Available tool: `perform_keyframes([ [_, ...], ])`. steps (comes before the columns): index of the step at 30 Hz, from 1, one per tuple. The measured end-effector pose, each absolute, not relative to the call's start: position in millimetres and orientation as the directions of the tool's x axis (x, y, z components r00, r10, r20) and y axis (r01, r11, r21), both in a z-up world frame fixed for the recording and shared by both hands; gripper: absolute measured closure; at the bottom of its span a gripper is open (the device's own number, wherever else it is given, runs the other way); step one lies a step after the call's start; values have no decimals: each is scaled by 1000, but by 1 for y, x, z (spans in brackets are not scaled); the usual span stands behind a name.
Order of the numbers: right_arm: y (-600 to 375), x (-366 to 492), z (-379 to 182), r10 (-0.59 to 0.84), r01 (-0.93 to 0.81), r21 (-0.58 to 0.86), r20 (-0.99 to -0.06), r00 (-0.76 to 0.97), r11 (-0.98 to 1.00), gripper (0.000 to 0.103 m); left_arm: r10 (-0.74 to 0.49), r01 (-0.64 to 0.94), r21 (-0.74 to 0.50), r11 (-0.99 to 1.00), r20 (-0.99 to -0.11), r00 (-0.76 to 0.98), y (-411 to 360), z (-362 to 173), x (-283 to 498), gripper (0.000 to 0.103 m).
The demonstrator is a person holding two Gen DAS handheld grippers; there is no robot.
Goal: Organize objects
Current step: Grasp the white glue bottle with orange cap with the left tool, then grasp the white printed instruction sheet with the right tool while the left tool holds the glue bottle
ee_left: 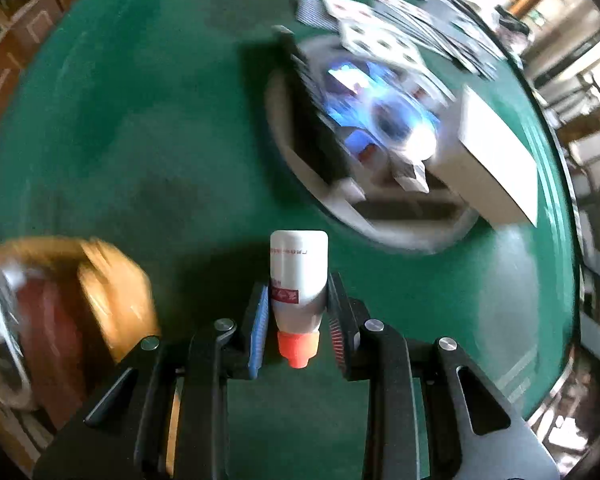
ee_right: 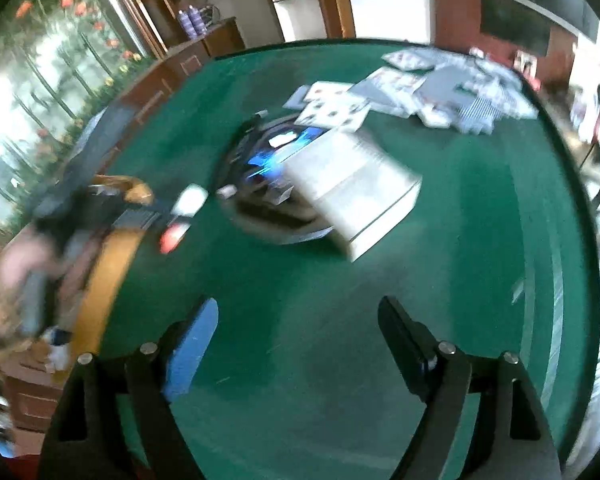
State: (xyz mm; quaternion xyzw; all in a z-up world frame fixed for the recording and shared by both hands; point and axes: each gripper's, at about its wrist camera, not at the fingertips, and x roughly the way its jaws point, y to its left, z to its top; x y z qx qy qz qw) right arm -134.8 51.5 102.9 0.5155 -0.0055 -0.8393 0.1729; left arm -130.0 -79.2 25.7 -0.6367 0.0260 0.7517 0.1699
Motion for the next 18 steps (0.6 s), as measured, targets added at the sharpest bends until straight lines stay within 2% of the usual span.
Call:
perform_keyframes([
  [7,39,-203,91,-206,455,8,-899,-387,-891,19,252,-263,-214,-941,-961,-118,-81,24,-73,77],
  [12,14,-235,66,-152,552,-68,-927,-344,-831,10,269,-222,-241,-945,-958,-104,-91,24,-44,77],
  [14,10,-242,58,-145,577,-74,-935,-324,-814,1,274,-209,-249,-946,-956,-101,-96,25,-36,77],
  [18,8,-251,44,-140,599,-56,-951,-275,-799,1,285,-176,-264,-949,-952,-113,-103,26,-27,77],
])
